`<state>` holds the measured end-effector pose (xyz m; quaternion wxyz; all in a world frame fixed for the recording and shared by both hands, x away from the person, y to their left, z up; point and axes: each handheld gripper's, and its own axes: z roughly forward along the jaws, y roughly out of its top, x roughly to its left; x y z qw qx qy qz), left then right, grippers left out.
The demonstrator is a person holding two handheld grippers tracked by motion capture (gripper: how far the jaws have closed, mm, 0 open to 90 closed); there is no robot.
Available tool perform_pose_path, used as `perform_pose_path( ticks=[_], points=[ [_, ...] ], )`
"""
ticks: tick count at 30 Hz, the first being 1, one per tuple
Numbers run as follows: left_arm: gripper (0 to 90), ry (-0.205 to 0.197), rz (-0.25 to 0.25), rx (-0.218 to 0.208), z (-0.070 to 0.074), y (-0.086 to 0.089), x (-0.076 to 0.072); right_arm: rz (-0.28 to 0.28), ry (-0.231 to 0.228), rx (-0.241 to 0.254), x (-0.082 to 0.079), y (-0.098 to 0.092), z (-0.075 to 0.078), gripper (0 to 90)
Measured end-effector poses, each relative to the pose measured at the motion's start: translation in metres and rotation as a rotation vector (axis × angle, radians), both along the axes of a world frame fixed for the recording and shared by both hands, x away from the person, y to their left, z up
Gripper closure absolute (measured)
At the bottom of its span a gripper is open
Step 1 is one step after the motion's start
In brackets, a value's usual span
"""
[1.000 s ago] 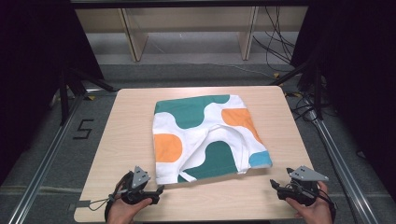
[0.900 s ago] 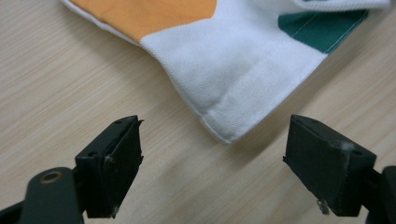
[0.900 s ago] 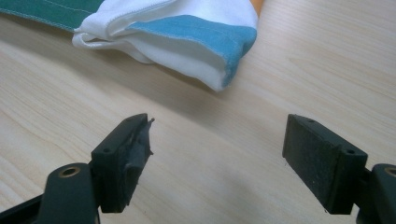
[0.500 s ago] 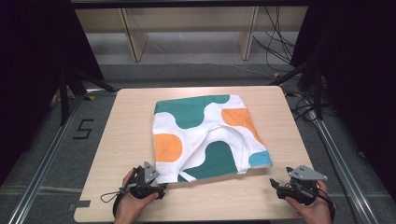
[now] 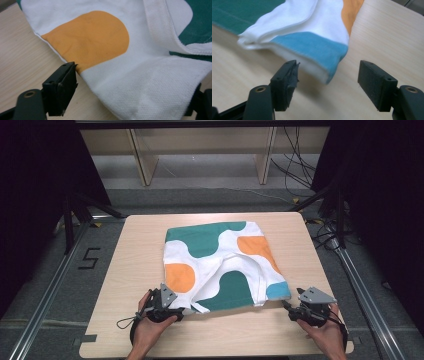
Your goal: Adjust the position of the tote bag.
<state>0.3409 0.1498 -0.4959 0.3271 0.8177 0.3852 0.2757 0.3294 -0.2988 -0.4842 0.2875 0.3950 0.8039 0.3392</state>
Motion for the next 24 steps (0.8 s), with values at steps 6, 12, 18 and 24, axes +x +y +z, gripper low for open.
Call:
perform_pose_path(
  ticks=[6,12,18,24],
  points=[
    [40.7,-0.028,0.036,-0.053,0.002,0.012,0.001,0.035,-0.038,-0.093,0.035,0.012,-0.004,37.2],
    [49.6,0.024,0.033,-0.019,0.001,0.028,0.007,0.068,-0.044,-0.14,0.053,0.028,-0.008,44.0],
    [42.4,0.039,0.046,0.001,-0.003,0.032,0.014,0.08,-0.037,-0.158,0.06,0.032,-0.011,60.0],
    [53.0,0.052,0.017,0.027,-0.01,0.026,0.022,0.1,-0.016,-0.185,0.059,0.031,-0.01,72.5]
  ],
)
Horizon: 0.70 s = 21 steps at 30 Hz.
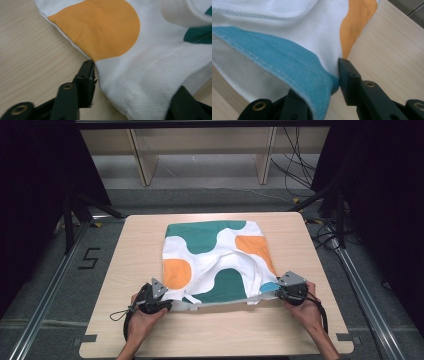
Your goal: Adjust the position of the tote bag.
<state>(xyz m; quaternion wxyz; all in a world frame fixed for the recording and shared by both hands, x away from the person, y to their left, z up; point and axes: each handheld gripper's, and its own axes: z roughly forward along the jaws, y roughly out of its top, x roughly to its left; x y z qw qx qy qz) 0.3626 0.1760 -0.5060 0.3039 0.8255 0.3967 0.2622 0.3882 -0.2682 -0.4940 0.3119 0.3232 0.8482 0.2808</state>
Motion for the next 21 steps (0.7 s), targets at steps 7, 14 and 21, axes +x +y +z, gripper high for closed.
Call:
perform_pose_path(
  ticks=[7,14,21],
  points=[
    [73.2,-0.045,-0.05,-0.011,0.002,-0.002,-0.008,-0.002,0.008,0.01,-0.014,0.0,0.005,75.9],
    [67.6,-0.019,-0.098,-0.002,0.006,-0.003,-0.023,0.027,0.02,0.058,-0.057,-0.012,0.013,76.6],
    [40.4,-0.006,-0.005,0.044,-0.004,-0.018,-0.012,-0.008,-0.004,0.099,-0.057,-0.007,0.012,60.8]
  ],
)
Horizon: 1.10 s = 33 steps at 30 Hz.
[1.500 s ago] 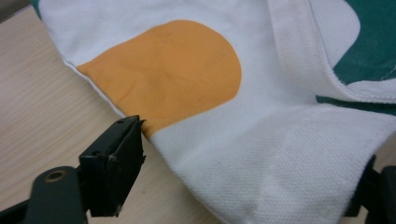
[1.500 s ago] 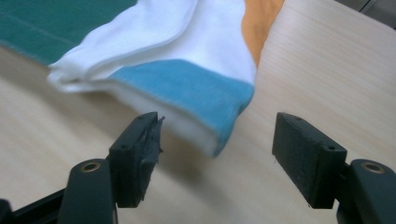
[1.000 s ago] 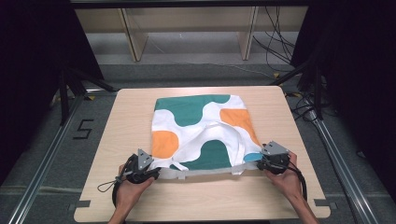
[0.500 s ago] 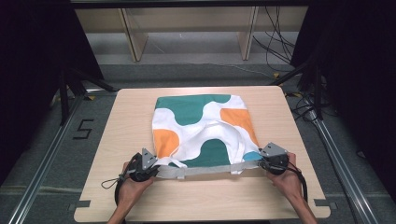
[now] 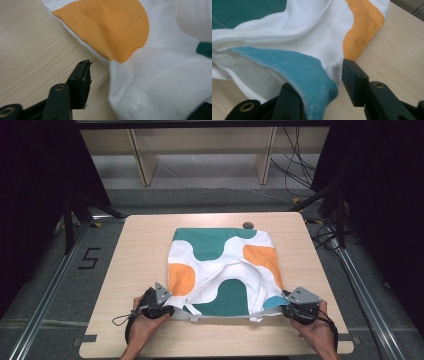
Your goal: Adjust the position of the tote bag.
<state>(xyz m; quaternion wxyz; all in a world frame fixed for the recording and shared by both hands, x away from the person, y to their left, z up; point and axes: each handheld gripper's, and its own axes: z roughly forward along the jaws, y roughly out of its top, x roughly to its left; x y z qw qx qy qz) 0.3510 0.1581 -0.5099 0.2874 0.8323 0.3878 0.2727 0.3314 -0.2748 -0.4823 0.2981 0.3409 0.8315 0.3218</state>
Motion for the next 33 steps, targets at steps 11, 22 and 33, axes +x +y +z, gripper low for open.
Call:
perform_pose_path(
  ticks=[11,22,33],
  points=[
    [46.1,-0.004,0.002,0.036,0.001,0.001,0.001,0.017,-0.005,-0.069,0.01,0.004,-0.004,55.6],
    [70.3,-0.016,-0.028,-0.006,0.003,0.013,-0.003,0.026,0.038,-0.075,0.012,0.004,-0.003,76.4],
    [74.6,-0.061,-0.089,-0.056,0.02,0.013,-0.018,0.02,-0.018,-0.038,0.001,-0.007,0.009,79.6]
  ],
)
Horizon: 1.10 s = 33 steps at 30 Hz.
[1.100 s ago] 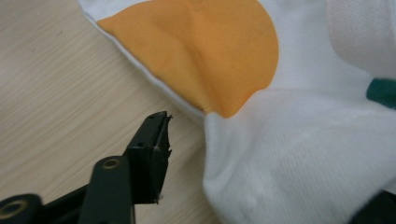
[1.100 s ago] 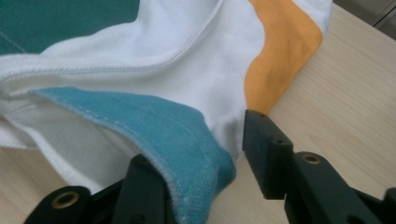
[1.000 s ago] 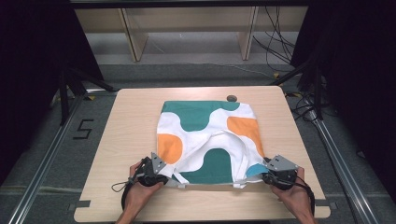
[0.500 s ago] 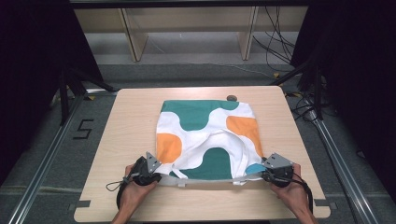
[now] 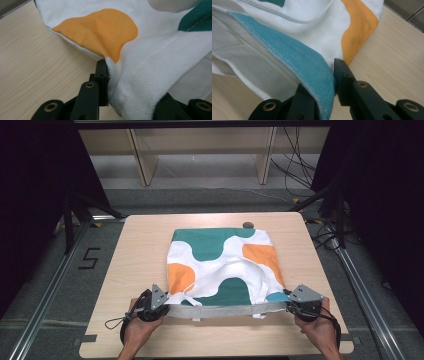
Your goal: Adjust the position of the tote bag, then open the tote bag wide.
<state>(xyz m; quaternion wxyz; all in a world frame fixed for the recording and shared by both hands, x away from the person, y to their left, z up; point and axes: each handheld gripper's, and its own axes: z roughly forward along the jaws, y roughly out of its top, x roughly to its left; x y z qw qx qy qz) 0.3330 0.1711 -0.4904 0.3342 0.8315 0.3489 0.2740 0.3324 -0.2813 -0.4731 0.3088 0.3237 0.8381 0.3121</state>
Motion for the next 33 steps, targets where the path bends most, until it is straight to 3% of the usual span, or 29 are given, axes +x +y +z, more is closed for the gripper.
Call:
perform_pose_path(
  ticks=[2,4,6,9,10,14,15,16,17,19,22,26,28,33],
  points=[
    [75.1,-0.008,-0.012,0.009,0.003,-0.001,-0.001,0.002,0.0,0.016,-0.006,-0.002,0.003,81.2],
    [75.8,-0.041,-0.024,0.016,0.006,-0.003,-0.004,0.015,-0.042,-0.017,-0.012,-0.001,0.01,83.1],
    [75.9,-0.031,-0.023,0.013,0.008,-0.003,-0.006,0.013,-0.047,-0.015,-0.015,-0.001,0.012,83.4],
    [76.0,-0.047,-0.047,0.019,0.01,-0.002,-0.007,0.012,-0.056,0.003,-0.019,-0.003,0.014,83.7],
    [76.1,-0.051,-0.025,-0.028,0.009,-0.004,-0.008,0.017,-0.05,0.019,-0.02,-0.005,0.014,83.9],
    [76.1,-0.056,-0.039,-0.022,0.014,-0.001,-0.008,0.015,-0.058,0.046,-0.021,-0.006,0.019,84.6],
    [76.1,-0.066,-0.034,-0.045,0.015,-0.002,-0.008,0.017,-0.063,0.051,-0.022,-0.006,0.021,84.7],
    [76.1,-0.083,-0.055,-0.033,0.019,0.0,-0.009,0.016,-0.063,0.064,-0.022,-0.006,0.022,84.9],
    [76.2,-0.096,-0.056,-0.058,0.02,0.0,-0.009,0.027,-0.073,0.061,-0.023,-0.007,0.024,85.1],
    [76.2,-0.096,-0.059,-0.07,0.026,0.002,-0.01,0.028,-0.084,0.075,-0.023,-0.007,0.027,85.4],
    [76.6,-0.111,-0.07,-0.087,0.034,0.002,-0.013,0.023,-0.094,0.095,-0.024,-0.008,0.037,85.9],
    [78.1,-0.174,-0.1,-0.084,0.048,0.005,-0.015,0.033,-0.138,0.125,-0.025,-0.009,0.057,86.7],
    [78.2,-0.18,-0.104,-0.089,0.052,0.007,-0.014,0.04,-0.14,0.123,-0.025,-0.009,0.061,86.8],
    [78.6,-0.217,-0.105,-0.139,0.067,0.012,-0.01,0.062,-0.219,0.128,-0.019,-0.004,0.092,87.3]
  ],
)
